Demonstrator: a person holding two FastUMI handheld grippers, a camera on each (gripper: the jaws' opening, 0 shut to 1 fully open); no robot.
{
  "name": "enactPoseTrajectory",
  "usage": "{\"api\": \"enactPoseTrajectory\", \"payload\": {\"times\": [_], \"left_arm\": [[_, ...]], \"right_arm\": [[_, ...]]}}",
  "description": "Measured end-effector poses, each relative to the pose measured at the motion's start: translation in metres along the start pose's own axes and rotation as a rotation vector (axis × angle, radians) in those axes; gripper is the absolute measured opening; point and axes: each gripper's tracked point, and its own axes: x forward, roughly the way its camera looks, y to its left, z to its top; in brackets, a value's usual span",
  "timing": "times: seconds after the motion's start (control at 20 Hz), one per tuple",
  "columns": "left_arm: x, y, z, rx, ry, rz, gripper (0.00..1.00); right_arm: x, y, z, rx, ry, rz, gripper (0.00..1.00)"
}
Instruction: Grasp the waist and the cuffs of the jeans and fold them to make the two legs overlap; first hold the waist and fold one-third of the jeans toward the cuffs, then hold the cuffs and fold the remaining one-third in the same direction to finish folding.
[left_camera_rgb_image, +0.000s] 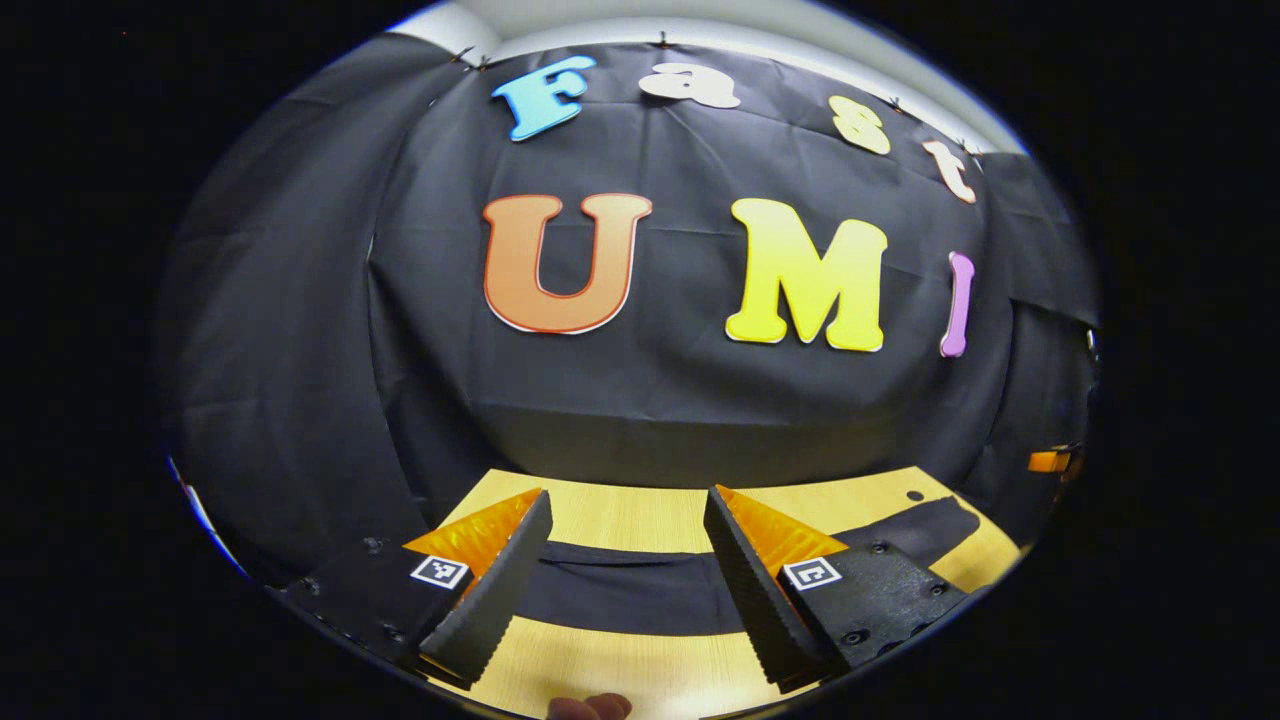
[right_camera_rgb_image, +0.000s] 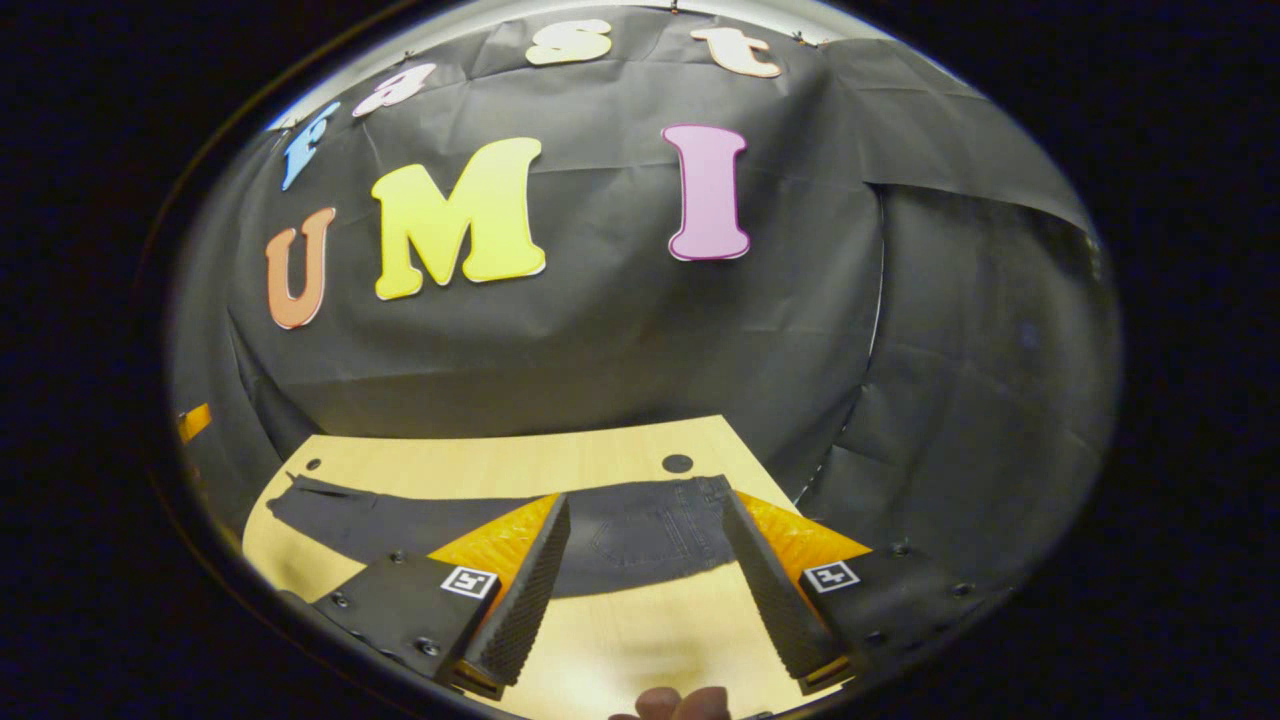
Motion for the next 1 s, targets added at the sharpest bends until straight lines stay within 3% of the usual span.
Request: {"api": "enactPoseTrajectory", "payload": {"times": [0.3, 0.35, 1.0], "left_arm": [[-0.003, -0.033, 0.006, 0.007, -0.022, 0.005, 0.98], [-0.001, -0.036, 0.008, 0.005, -0.018, 0.006, 0.98], [0.013, -0.092, 0.004, -0.025, 0.091, 0.076, 0.98]], "right_arm": [[0.013, -0.024, -0.024, 0.091, 0.031, -0.043, 0.91], [0.02, -0.03, -0.026, 0.118, 0.037, -0.05, 0.95], [0.179, -0.122, -0.099, 0.174, 0.158, -0.081, 0.95]]}}
